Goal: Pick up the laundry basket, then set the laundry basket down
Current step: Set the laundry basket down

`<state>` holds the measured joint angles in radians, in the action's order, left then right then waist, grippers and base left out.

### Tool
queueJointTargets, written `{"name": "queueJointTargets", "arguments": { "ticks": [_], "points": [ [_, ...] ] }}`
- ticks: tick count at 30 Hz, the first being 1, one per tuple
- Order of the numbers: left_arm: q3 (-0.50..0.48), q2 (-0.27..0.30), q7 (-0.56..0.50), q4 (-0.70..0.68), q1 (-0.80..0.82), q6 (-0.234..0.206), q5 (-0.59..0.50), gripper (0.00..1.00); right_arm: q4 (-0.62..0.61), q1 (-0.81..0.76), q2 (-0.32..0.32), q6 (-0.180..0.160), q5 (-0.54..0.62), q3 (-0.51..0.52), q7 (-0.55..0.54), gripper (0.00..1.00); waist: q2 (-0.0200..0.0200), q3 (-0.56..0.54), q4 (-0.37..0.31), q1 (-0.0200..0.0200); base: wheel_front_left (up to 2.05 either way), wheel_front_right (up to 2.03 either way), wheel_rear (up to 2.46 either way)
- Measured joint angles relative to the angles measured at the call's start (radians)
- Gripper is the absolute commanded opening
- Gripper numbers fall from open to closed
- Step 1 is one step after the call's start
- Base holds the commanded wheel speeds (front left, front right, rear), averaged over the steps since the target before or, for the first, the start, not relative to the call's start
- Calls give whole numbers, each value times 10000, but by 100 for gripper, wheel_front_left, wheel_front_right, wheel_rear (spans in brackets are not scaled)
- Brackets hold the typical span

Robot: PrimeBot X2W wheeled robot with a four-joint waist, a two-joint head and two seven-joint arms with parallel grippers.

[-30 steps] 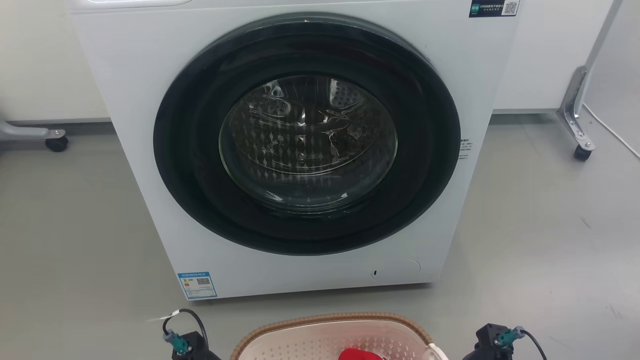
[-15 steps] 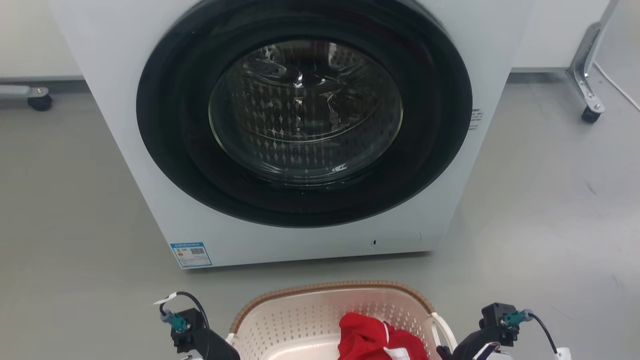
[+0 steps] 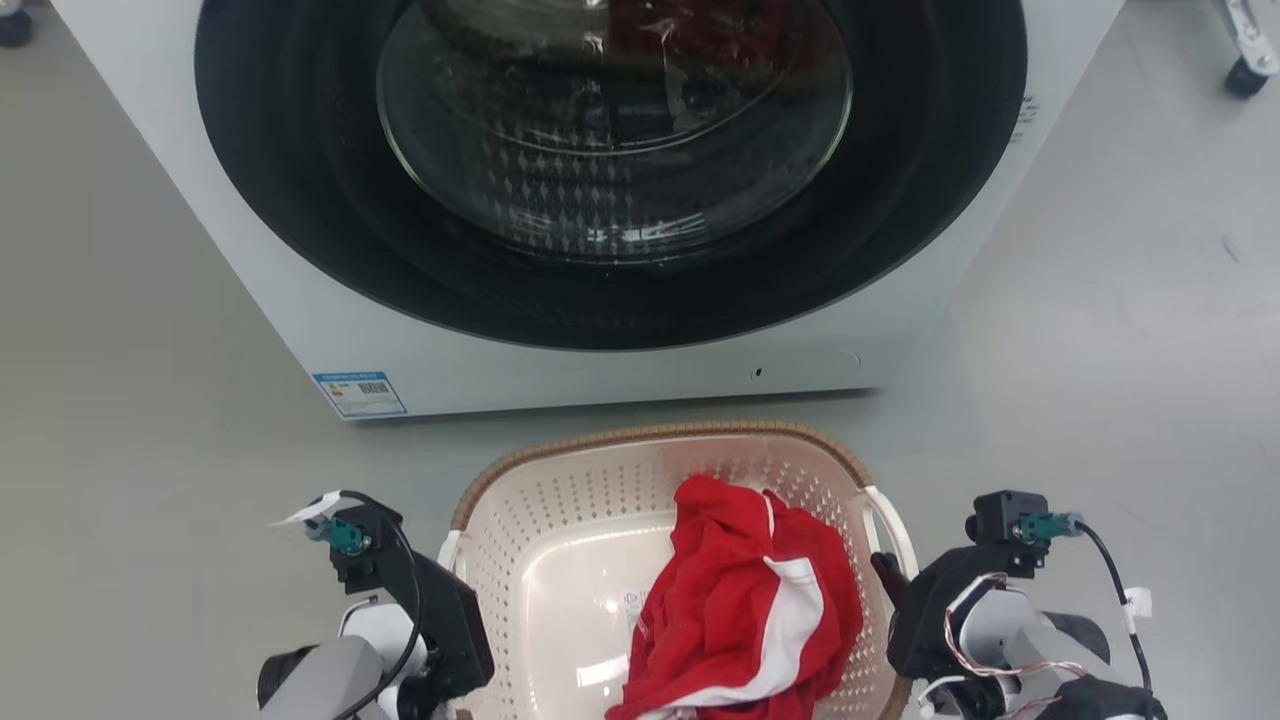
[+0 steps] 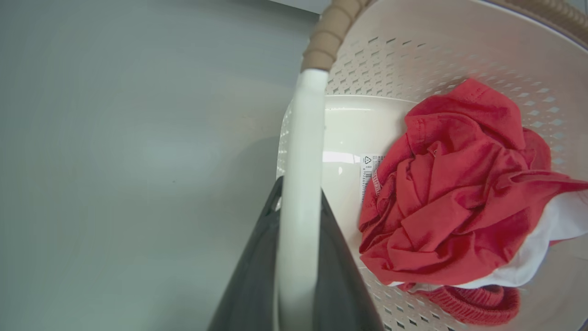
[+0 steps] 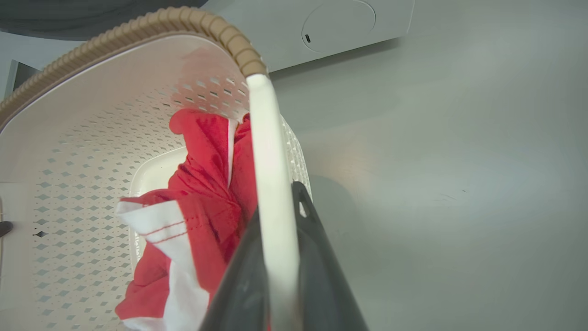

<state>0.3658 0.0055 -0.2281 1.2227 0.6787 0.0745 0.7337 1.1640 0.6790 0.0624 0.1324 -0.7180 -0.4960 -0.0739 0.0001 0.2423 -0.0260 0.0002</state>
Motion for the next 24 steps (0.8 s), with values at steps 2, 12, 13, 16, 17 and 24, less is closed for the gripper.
{"name": "queueJointTargets", "arguments": {
  "ticks": [2, 12, 13, 16, 17, 24],
  "points": [
    [8, 19, 169, -54, 195, -50, -15, 0, -21, 232, 8, -2, 67, -4, 100, 0, 0, 291, 6, -1, 0, 0, 0],
    [58, 171, 924, -322, 1134, -236, -253, 0, -165, 1236, 54, -15, 337, -111, 623, 0, 0, 1763, 33, 0, 0, 0, 0],
    [67, 174, 1012, -347, 1221, -263, -313, 0, -165, 1331, 56, -15, 339, -123, 677, 0, 1, 1913, 35, 0, 0, 0, 0],
    [84, 190, 1191, -378, 1444, -309, -433, 0, -159, 1546, 65, -19, 378, -144, 807, 0, 1, 2344, 39, 0, 0, 0, 0],
    [94, 199, 1267, -376, 1493, -309, -451, 0, -155, 1584, 65, -23, 399, -150, 865, 0, 1, 2480, 40, 0, 0, 0, 0],
    [203, 230, 1733, -378, 1793, -353, -604, 0, -59, 1915, 56, -94, 474, -228, 1206, 0, 1, 3349, 31, 0, 0, 0, 0]
  ]
}}
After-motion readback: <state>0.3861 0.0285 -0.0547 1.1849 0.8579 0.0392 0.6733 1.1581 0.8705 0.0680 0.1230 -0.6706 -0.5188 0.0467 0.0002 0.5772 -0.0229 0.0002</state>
